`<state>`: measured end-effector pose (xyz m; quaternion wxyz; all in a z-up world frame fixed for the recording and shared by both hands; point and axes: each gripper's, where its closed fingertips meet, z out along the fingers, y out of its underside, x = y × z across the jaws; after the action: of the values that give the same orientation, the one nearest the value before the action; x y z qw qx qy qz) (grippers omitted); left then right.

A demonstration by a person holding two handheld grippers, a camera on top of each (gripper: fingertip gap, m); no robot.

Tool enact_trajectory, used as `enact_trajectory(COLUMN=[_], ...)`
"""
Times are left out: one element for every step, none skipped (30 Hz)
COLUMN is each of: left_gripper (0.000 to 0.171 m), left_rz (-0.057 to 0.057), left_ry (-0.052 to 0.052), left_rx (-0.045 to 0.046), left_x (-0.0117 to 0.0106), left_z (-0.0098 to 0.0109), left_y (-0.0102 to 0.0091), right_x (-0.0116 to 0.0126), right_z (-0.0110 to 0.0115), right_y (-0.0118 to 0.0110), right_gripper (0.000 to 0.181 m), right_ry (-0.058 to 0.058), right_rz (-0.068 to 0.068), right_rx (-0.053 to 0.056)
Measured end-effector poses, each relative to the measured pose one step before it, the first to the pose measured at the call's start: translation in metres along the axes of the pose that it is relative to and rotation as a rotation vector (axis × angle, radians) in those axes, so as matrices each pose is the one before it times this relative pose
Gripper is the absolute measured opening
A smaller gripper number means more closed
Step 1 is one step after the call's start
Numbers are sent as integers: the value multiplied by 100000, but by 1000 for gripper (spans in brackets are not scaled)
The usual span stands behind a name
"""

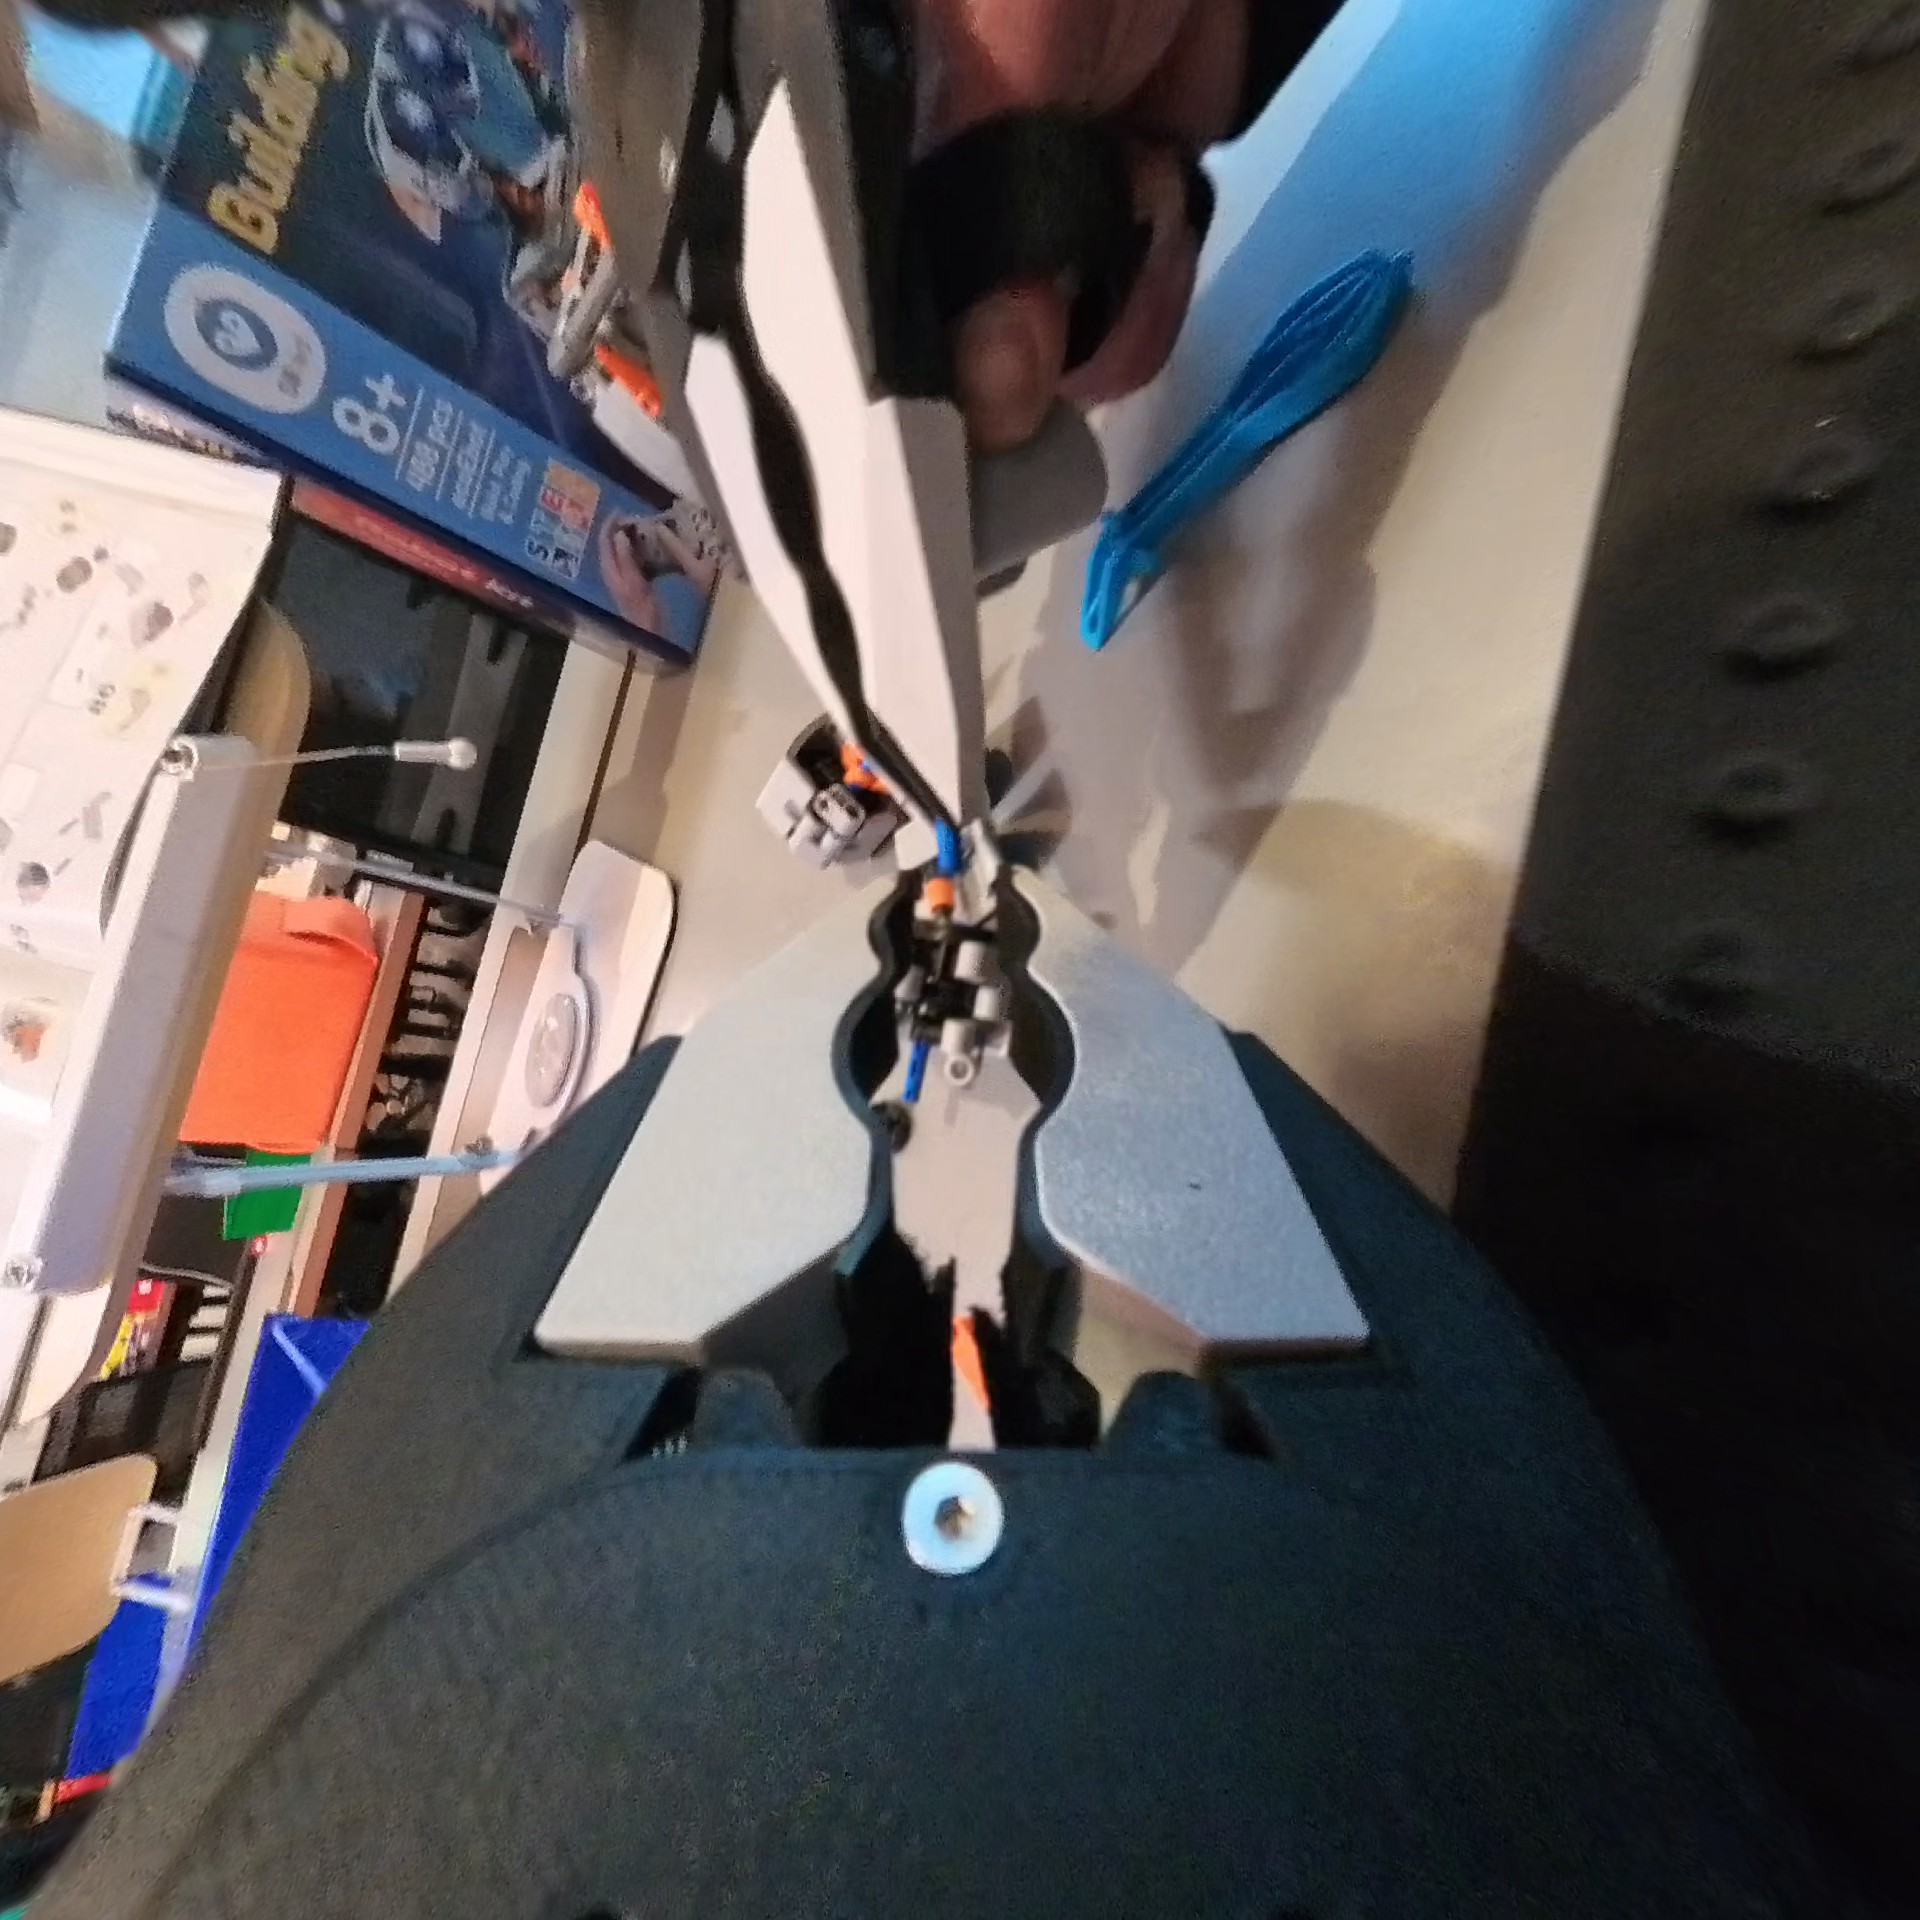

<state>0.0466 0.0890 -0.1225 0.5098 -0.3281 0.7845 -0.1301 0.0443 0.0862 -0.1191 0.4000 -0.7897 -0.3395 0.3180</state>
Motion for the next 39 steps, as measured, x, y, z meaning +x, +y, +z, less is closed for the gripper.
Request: enact_trajectory(left_gripper=[14,14,16,17,17,17,15,13,12,10,10,10,10,9,6,5,5,6,5,4,5,5,5,5,5,5,4,4,4,4,4,3,3,3,3,3,3,3,3], left_rz=[-1596,-3204,-2831,-1116,-955,-785,-460,-525,-738,-556,-495,-208,-562,-768,-496,-548,-651,-405,-505,-631,-935,-540,159,97,-138,-553,-469,-575,-656,-709,-696,-929,-1248,-1437,-1099,-389,-220,-368,-504], left_ry=[549,2346,1424,1118,1983,1841,1424,1640,1685,1614,639,612,761,839,1244,1205,862,504,-231,464,733,439,-285,19,108,322,352,317,-13,-208,-186,-43,408,509,275,-89,-468,-69,42], left_rx=[-1922,-2541,-2403,-1897,-1890,-1131,-973,-1015,-135,262,-365,-141,647,597,413,496,324,-145,-179,178,556,329,-98,-218,33,99,398,402,635,777,797,988,1120,1101,995,739,737,385,271], left_x=[-222,-16,-95,-48,105,136,92,116,115,127,-16,-4,22,48,130,142,94,42,-84,-12,19,6,-64,22,23,5,7,-10,-39,-69,-69,-63,-40,-30,-40,-53,-76,-35,-26], left_z=[71,198,249,219,218,190,199,216,179,140,132,106,70,59,67,77,79,80,24,-12,24,38,38,62,38,-9,-47,-39,-32,-57,-81,-75,-58,-63,-77,-78,-66,-50,-19], left_y=[566,666,649,517,412,245,192,213,102,41,106,47,-87,-110,-81,-77,-46,21,24,-34,-93,-55,-7,11,-9,-2,-18,4,-30,-59,-100,-101,-89,-62,-90,-66,-73,-45,4], right_x=[545,387,326,354,305,167,56,57,152,112,23,-2,-28,-75,-23,1,-31,23,22,-4,3,-1,12,-30,-54,-43,-28,-11,12,0,4,15,-3,-6,11,4,14,5,12], right_z=[-65,15,123,191,227,231,203,163,122,104,89,103,92,94,76,56,52,18,-5,-34,-57,-8,3,18,15,3,-1,4,-32,-66,-89,-71,-59,-47,-40,-47,-39,-11,18], right_y=[212,147,219,293,297,247,156,104,104,63,24,16,-2,-6,-9,-17,-9,-10,17,-6,-68,-32,16,26,16,-18,-57,-51,-108,-171,-161,-120,-87,-99,-93,-93,-104,-73,-39], right_gripper=[2,2,2,2,2,2,2,2,2,2,2,2,2,2,2,2,2,2,2,2,2,2,2,2,2,2,2,2,1,1,1,2,2,1,1,1,1,1,1], right_ry=[3776,2480,2318,3117,3059,2218,1382,1229,1590,1036,141,-108,-219,-464,-116,130,-114,164,183,-139,-91,-63,89,-206,-503,-557,-417,-159,7,-24,-25,92,2,106,247,376,671,825,798], right_rz=[-1811,-692,-900,-2049,-2315,-2200,-1865,-1410,-1125,-831,-184,73,-98,-107,-150,-305,-135,-102,-243,-222,-44,-10,-323,-324,219,542,296,-17,-41,-85,-161,-151,-79,-136,-294,-405,-834,-1167,-944], right_rx=[-1481,-894,-1352,-2029,-2176,-1970,-1455,-1090,-985,-534,-215,-91,67,87,0,-33,-85,91,-161,-60,291,153,82,125,280,491,675,556,794,1217,1128,794,730,887,891,662,561,362,424])
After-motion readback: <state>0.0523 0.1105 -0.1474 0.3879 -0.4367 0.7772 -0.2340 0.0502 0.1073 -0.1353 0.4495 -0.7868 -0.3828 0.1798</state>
